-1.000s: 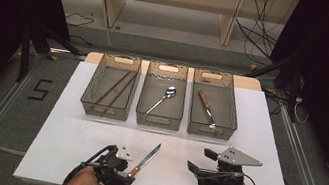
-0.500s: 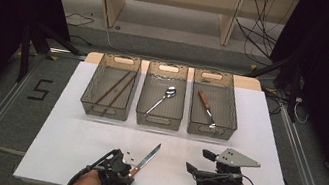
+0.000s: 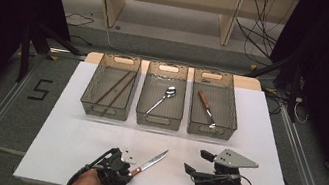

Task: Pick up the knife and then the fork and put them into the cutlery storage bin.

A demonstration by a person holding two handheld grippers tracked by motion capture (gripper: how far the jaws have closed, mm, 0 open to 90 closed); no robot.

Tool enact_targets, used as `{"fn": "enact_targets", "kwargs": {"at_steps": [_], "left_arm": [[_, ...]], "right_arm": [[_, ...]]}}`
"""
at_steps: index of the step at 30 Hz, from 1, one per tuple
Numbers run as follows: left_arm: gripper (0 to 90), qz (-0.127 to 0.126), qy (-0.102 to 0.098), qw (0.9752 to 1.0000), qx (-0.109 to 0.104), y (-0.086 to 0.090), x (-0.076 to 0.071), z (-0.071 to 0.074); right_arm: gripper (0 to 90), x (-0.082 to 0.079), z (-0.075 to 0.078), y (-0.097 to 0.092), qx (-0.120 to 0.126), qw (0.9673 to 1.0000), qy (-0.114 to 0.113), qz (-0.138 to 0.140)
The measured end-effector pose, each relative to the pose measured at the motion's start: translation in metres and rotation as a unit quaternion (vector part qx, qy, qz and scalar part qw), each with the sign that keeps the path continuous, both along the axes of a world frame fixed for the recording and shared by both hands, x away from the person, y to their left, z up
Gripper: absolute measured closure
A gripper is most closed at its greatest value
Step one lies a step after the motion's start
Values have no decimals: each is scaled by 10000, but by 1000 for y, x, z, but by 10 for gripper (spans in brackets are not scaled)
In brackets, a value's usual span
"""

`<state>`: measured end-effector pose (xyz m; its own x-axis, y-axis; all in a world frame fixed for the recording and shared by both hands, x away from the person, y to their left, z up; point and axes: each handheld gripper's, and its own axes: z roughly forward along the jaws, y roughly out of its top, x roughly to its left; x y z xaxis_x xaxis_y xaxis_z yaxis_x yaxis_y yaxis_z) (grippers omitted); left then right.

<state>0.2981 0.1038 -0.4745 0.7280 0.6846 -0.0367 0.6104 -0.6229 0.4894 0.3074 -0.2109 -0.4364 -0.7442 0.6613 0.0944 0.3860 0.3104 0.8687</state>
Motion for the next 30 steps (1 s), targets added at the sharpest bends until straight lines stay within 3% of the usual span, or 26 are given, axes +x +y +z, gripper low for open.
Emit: {"fn": "enact_targets", "kwargs": {"at_steps": [7,14,18,26,30], "left_arm": [[756,-104,134,9996,-245,6,7,4],[756,-261,175,9981,-528,12,13,19],[756,-380,272,9965,-699,13,21,28],[756,-801,347,9934,-746,-6,35,42],[756,-1040,451,9906,-767,-17,39,46]], "right_arm": [[279,-3,2,4,24,9999,-100,130],[279,-6,3,10,43,9994,-200,292],[279,-10,3,20,-80,9984,-343,438],[281,-19,-2,44,-428,9933,-696,822],[285,-25,-4,53,-784,9875,-991,939]]}}
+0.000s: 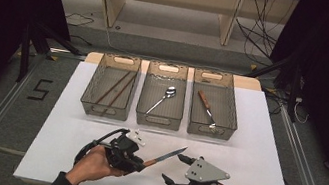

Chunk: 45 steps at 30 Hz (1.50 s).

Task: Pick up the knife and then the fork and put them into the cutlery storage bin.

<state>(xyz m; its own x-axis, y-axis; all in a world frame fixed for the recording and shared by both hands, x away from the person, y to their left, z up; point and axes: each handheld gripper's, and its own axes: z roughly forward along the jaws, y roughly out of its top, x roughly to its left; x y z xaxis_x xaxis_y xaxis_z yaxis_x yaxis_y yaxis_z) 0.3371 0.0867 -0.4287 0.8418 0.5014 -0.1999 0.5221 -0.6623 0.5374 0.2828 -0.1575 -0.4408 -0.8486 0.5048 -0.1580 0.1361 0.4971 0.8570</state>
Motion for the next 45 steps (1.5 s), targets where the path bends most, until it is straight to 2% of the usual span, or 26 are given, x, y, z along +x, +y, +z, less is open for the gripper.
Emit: {"fn": "enact_targets", "kwargs": {"at_steps": [2,6,11,14,19,24,28,29,33,34,35,36,37,38,40,41,42,43,44,45], "left_arm": [[755,-97,23,10000,10,-4,2,2],[755,-286,39,9996,17,-12,5,6],[755,-427,87,9990,23,-19,7,8],[756,-477,118,9988,46,-21,6,8],[755,-592,150,9981,91,-23,4,9],[756,-650,163,9977,87,-24,3,10],[755,-686,197,9974,96,-24,2,10],[756,-689,204,9974,96,-24,2,10],[755,-737,240,9969,123,-25,1,9],[755,-750,241,9968,128,-25,1,9],[755,-761,245,9967,141,-25,1,9],[755,-760,257,9967,140,-26,1,9],[755,-764,247,9967,138,-25,1,9],[755,-758,255,9967,126,-25,1,9],[755,-755,270,9967,116,-25,1,10],[755,-756,276,9967,113,-25,0,10],[755,-766,281,9966,116,-25,0,10],[755,-775,289,9965,114,-25,0,10],[755,-776,303,9965,109,-25,0,10],[755,-793,304,9963,121,-25,0,10]], "right_arm": [[285,-3,-1,4,-178,9997,-184,49],[288,-6,-5,11,-404,9985,-368,71],[304,-8,-10,16,-721,9949,-705,102],[315,-11,-12,19,-934,9910,-953,105],[345,-16,-19,26,-1433,9796,-1399,148],[404,-21,-26,33,-1916,9629,-1897,129],[475,-26,-31,38,-2281,9453,-2326,149],[488,-27,-33,39,-2423,9376,-2486,192],[552,-30,-37,42,-2612,9232,-2803,282],[569,-31,-38,42,-2634,9220,-2826,253],[583,-31,-39,43,-2667,9188,-2895,292],[597,-32,-39,43,-2685,9175,-2922,277],[609,-32,-40,43,-2734,9132,-3007,291],[621,-33,-41,44,-2769,9119,-3016,292],[649,-33,-41,44,-2855,9044,-3151,362],[661,-34,-42,45,-2871,9035,-3165,340],[672,-34,-42,45,-2914,8995,-3232,377],[687,-35,-43,45,-2962,8968,-3264,393],[697,-35,-44,46,-2979,8960,-3271,377],[709,-35,-44,46,-3027,8924,-3321,417]]}}
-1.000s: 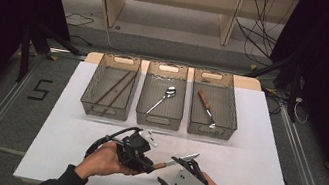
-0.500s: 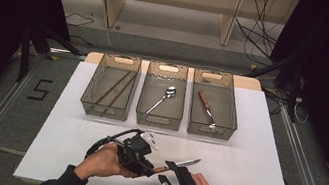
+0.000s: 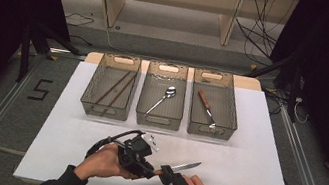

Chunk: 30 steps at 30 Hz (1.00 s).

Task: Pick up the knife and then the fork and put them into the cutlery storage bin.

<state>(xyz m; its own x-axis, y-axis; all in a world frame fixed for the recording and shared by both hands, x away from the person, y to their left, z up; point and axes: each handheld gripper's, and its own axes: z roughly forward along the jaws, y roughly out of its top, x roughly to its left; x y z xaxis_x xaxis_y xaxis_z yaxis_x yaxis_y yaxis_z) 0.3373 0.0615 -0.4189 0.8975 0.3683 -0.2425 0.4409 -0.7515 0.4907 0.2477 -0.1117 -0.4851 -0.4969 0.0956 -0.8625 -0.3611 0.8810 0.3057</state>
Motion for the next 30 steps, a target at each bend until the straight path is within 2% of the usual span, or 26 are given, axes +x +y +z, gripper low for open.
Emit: {"fn": "enact_targets", "kwargs": {"at_steps": [4,7,10,14,16,18,20,23,24,27,30], "left_arm": [[755,-5,20,10000,-1,0,0,0],[754,14,11,10000,-47,1,1,0],[752,-14,41,10000,3,1,-1,1],[735,54,10,9998,-170,4,-1,3],[615,166,-30,9994,-295,8,1,6],[557,285,-85,9987,-425,14,2,11],[491,419,-169,9971,-612,21,4,15],[445,583,-270,9939,-899,32,6,21],[424,686,-338,9919,-1011,37,7,24],[338,880,-520,9881,-1148,49,7,29],[276,1122,-715,9824,-1309,60,8,33]], "right_arm": [[766,-1,-2,1,-119,9999,-80,33],[784,-2,-3,2,-256,9995,-174,83],[798,-3,-4,2,-332,9992,-179,127],[808,-3,-3,2,-415,9989,-195,114],[809,-3,-2,1,-408,9989,-178,114],[809,-2,-1,-2,-337,9993,-105,84],[809,-2,0,-3,-346,9993,-94,54],[809,0,3,-7,-294,9996,-9,2],[810,0,3,-8,-265,9996,16,-24],[809,4,9,-13,-145,9997,146,-114],[809,10,16,-20,-3,9994,231,-254]]}}
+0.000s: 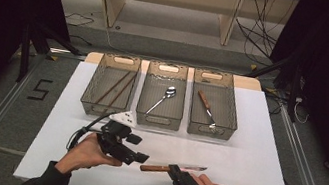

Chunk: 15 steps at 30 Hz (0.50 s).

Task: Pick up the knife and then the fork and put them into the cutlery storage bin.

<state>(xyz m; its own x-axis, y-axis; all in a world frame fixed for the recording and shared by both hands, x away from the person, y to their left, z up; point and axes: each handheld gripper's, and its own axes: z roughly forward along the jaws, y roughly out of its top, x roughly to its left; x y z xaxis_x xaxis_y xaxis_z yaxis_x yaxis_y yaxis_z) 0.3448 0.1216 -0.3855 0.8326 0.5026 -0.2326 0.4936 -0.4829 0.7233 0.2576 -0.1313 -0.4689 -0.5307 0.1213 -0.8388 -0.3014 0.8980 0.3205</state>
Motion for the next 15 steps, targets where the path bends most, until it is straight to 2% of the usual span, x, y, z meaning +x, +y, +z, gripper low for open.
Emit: {"fn": "enact_targets", "kwargs": {"at_steps": [3,6,9,12,15], "left_arm": [[225,154,-156,9997,-62,7,-1,1],[206,257,-237,9993,-144,10,-2,-1],[194,329,-300,9988,-198,12,-2,-4],[179,359,-317,9987,-199,15,-3,-8],[173,408,-377,9982,-238,17,-5,-12]], "right_arm": [[809,7,7,-8,182,9995,188,-199],[809,18,15,-17,415,9973,444,-405],[809,30,25,-26,758,9921,748,-658],[809,42,39,-35,1124,9844,1073,-829],[809,55,55,-43,1574,9710,1522,-960]]}}
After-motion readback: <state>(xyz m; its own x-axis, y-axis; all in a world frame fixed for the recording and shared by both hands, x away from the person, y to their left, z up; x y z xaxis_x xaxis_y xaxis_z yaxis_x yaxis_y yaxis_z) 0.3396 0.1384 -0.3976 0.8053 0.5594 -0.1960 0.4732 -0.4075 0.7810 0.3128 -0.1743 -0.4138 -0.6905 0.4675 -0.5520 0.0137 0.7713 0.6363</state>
